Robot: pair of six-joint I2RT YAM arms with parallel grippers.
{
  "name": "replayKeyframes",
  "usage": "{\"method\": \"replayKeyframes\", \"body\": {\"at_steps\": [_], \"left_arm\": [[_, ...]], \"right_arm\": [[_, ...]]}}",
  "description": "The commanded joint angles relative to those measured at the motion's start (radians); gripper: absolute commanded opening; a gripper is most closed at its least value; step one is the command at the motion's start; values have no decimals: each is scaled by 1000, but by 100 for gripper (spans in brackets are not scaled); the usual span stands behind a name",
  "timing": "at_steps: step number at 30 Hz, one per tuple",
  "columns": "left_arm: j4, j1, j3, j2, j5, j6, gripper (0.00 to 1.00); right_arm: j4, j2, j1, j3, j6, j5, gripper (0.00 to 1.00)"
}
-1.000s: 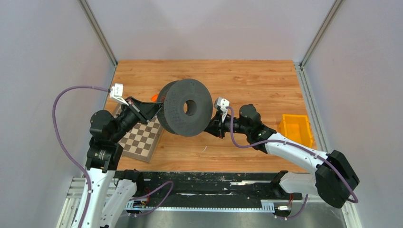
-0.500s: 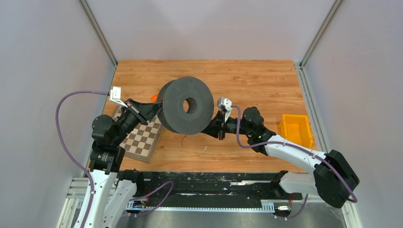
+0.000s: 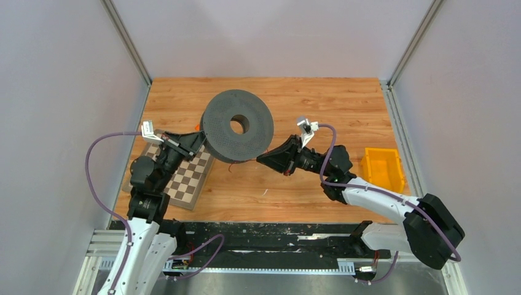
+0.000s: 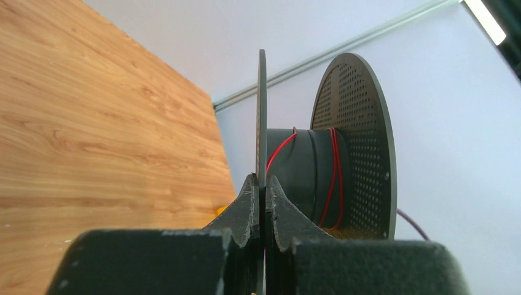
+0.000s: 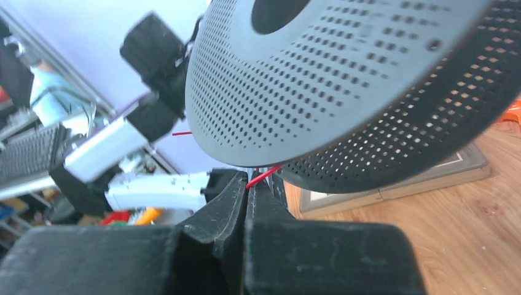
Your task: Wrap the cables
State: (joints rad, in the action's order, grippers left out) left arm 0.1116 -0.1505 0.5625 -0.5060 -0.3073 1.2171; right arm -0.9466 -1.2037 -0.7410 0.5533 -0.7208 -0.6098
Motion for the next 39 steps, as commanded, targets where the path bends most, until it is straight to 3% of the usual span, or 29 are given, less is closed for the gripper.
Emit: {"method": "replayKeyframes", "body": {"at_steps": [1,9,19,25,32,39], "left_arm": [[221,7,-54,19,97,182,0],[215,7,-101,22,136,244,0],[189,7,-132,43,173,251,0],[175,6,-151,83,206,232,0],[161,7,-155,107,222,216,0],[168,7,-161,103,227,220,0]], "right_arm": [[-149,-49,-13,13,-193,185,0],[-220,-210,-89,47,-306,444,0],[-104,-292,-163,159,-357,643,0],[-90,-298,-171,156,-351,668,0],[-63,-298,-178,145,-344,660,13],[-47,-252,-180,105,-323,665,15]]}}
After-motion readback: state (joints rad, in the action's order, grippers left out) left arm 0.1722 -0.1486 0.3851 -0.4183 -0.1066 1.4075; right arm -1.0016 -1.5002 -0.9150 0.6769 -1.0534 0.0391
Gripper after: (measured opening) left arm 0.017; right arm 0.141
